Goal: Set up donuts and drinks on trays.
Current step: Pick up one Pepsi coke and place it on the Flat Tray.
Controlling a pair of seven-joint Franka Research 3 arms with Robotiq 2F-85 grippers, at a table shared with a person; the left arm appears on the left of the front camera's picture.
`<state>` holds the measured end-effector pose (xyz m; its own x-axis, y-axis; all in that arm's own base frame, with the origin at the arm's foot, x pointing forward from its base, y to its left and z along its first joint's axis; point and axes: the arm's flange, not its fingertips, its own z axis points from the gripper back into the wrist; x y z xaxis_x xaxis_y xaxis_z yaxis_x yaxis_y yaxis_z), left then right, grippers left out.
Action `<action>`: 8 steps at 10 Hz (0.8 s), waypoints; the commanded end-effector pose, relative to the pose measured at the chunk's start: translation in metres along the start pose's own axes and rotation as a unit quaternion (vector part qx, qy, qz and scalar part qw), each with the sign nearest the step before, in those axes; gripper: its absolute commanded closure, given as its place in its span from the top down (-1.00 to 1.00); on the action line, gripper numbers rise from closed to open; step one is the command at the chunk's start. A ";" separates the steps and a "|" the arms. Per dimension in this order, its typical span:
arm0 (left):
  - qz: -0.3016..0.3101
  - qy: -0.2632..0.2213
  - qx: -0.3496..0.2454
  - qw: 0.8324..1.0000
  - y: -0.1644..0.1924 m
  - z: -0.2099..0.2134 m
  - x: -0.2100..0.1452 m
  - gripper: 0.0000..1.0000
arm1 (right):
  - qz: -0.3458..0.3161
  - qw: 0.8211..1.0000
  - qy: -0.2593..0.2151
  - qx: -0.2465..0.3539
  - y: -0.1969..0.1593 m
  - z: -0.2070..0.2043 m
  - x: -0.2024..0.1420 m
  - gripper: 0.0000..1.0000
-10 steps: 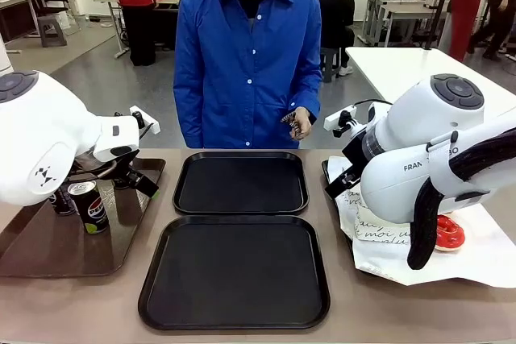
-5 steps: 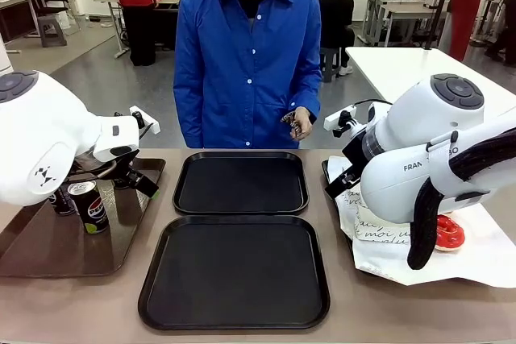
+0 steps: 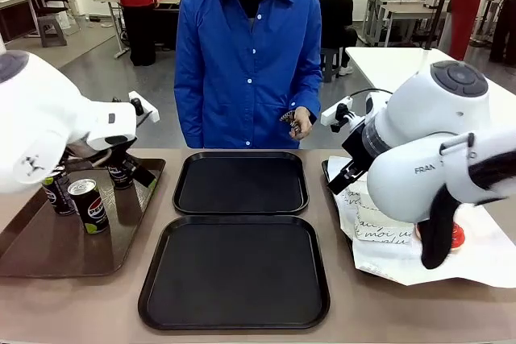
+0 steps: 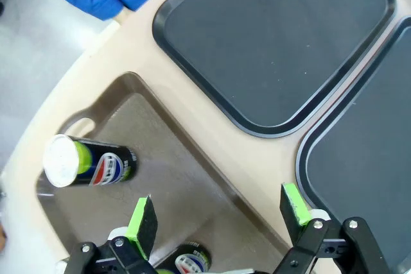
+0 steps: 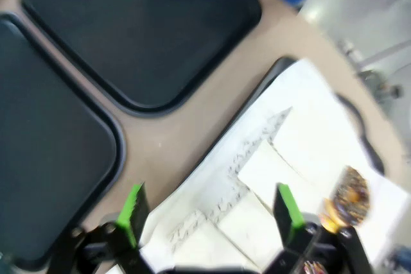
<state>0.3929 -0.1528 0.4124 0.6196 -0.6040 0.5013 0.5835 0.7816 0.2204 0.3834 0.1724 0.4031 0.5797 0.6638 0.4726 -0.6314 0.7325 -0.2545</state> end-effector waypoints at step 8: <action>-0.061 0.079 0.006 0.995 -0.011 0.102 -0.010 1.00 | 0.076 0.992 0.081 -0.055 0.052 0.135 -0.005 1.00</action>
<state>0.3101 -0.1357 0.5078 0.6172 -0.7117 0.3356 0.6526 0.7013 0.2871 0.2464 0.1860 0.5274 0.5699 0.7566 0.3207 -0.6258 0.6525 -0.4274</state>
